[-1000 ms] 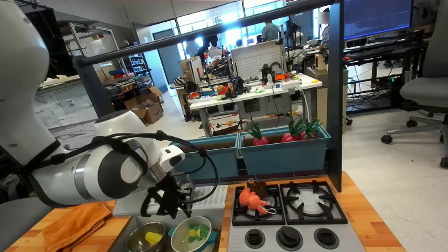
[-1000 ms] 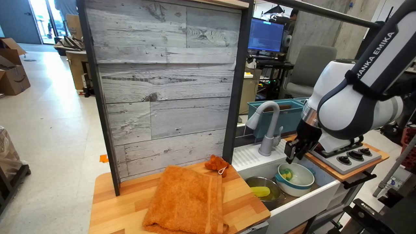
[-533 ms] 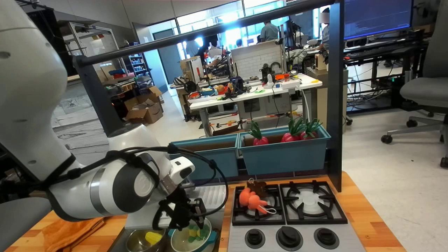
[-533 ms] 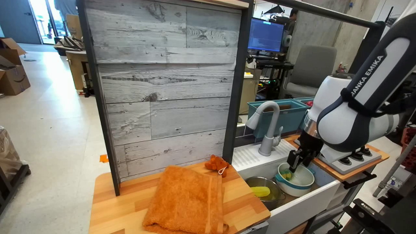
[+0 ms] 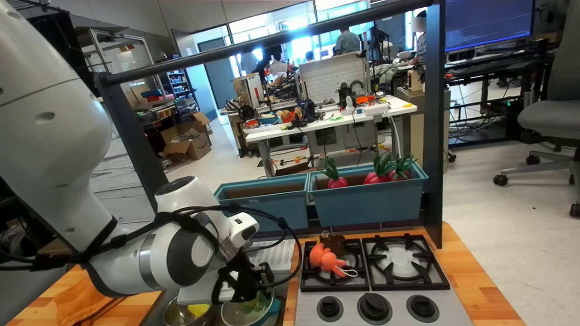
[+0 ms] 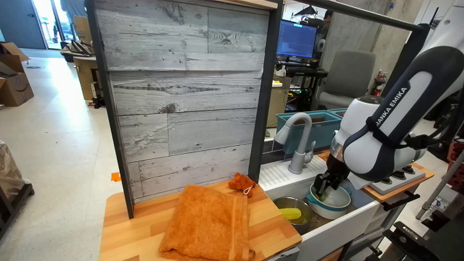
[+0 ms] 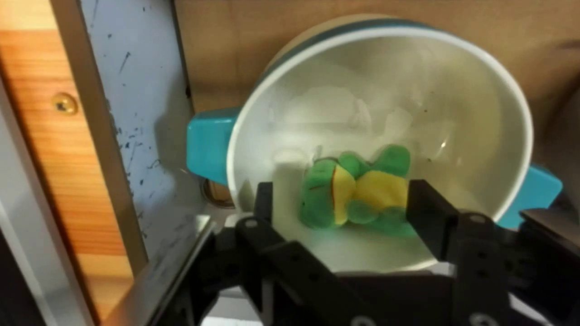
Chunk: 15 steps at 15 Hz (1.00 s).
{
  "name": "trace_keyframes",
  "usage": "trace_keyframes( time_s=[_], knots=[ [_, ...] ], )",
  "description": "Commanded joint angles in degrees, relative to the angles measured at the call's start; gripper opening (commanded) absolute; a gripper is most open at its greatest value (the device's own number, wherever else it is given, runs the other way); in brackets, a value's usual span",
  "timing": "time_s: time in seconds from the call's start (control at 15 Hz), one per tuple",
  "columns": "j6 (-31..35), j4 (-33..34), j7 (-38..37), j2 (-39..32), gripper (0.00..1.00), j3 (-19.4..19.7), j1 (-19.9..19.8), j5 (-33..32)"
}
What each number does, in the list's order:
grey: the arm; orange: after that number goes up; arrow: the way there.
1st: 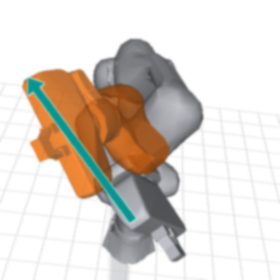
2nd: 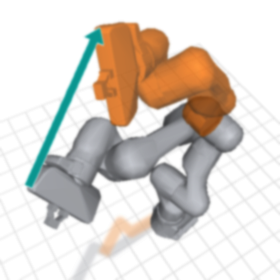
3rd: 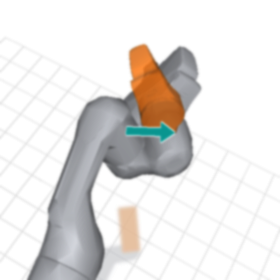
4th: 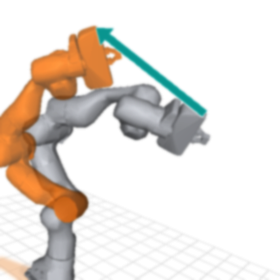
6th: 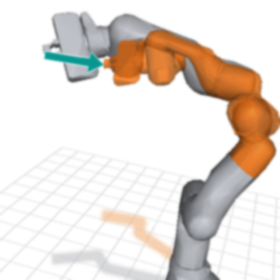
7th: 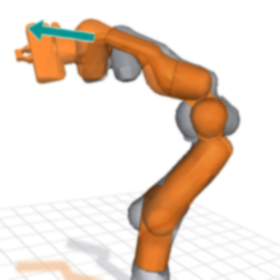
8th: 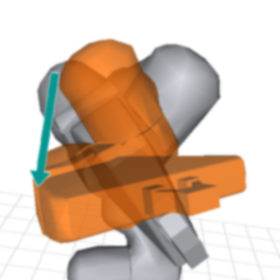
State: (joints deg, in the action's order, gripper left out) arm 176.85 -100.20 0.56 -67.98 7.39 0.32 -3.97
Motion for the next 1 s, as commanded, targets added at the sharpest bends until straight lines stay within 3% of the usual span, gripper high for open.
trace_keyframes(
  time_s=[0.0, 0.6, 0.87, 0.93],
  knots=[
    [-0.27, 4.01, 0.67, -2.42, 1.0, -0.04, 0.34, -0.2],
    [-0.93, 6.95, 0.73, -5.59, 0.98, 0.34, 0.53, -0.27],
    [-0.12, 6.39, 1.16, -5.54, 0.8, 0.33, 0.65, -0.59],
    [0.22, 6.44, 1.29, -5.77, 0.7, 0.62, 0.88, -0.74]
  ],
)
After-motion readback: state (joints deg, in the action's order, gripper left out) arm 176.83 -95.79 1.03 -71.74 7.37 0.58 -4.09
